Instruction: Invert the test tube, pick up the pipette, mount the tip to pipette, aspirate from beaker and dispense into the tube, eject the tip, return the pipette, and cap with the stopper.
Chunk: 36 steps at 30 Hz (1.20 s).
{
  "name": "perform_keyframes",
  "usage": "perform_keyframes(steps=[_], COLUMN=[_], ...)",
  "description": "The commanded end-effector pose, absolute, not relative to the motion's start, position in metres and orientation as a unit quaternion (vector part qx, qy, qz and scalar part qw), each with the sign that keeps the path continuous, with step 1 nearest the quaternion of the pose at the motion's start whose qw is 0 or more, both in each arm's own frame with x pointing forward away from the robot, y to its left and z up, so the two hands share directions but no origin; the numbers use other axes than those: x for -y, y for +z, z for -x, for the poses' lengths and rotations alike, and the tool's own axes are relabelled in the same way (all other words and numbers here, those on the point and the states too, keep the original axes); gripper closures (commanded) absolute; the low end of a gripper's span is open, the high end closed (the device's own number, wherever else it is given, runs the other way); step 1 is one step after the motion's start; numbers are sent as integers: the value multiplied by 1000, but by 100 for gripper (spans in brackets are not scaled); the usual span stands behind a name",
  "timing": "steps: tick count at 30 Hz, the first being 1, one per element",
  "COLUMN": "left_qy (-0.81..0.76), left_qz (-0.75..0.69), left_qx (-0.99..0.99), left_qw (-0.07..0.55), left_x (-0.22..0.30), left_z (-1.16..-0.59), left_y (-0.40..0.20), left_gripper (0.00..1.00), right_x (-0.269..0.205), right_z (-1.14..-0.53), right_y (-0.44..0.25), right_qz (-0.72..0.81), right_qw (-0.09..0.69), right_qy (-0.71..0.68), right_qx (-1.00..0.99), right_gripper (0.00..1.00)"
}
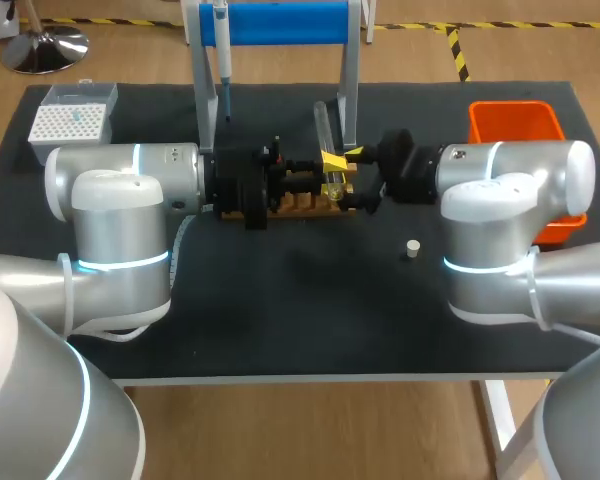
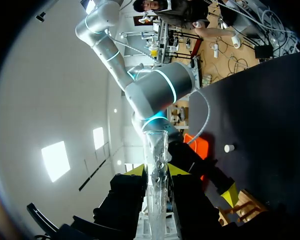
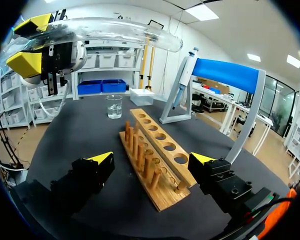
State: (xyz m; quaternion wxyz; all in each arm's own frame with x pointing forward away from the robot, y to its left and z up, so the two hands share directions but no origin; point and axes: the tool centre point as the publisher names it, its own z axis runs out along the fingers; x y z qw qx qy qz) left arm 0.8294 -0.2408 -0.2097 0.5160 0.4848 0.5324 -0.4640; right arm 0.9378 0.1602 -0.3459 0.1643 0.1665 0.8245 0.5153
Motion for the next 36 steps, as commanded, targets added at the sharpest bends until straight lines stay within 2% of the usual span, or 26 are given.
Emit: perform_keyframes(steps=[1,7,13,18,20,36], left_qy=[-473,-551,-588,-630,-632,-632], left_qz=[-484,-458,-383,-262,-225,-225], left_qx=[-535,-578,-635,-679,-689,-689], left_qw=[505,391,323,272,275,275], left_x=[240,241,245,241,236,236], left_z=[-830,-841,-842,-846,-847,-847], left_y=[-206,-184,-167,-165,-164,-164], left_gripper=[100,100,100,100,100,100], right_x=[-160,-160,-160,-160,-160,-160], right_z=[-937,-937,-937,-937,-937,-937], right_y=[-347,-347,-347,-347,-347,-347], right_qz=[-167,-167,-167,-167,-167,-167], right_qw=[165,165,165,165,165,165], right_qy=[517,517,517,517,517,517], right_qx=[-823,-823,-823,-823,-823,-823], right_gripper=[0,0,0,0,0,0])
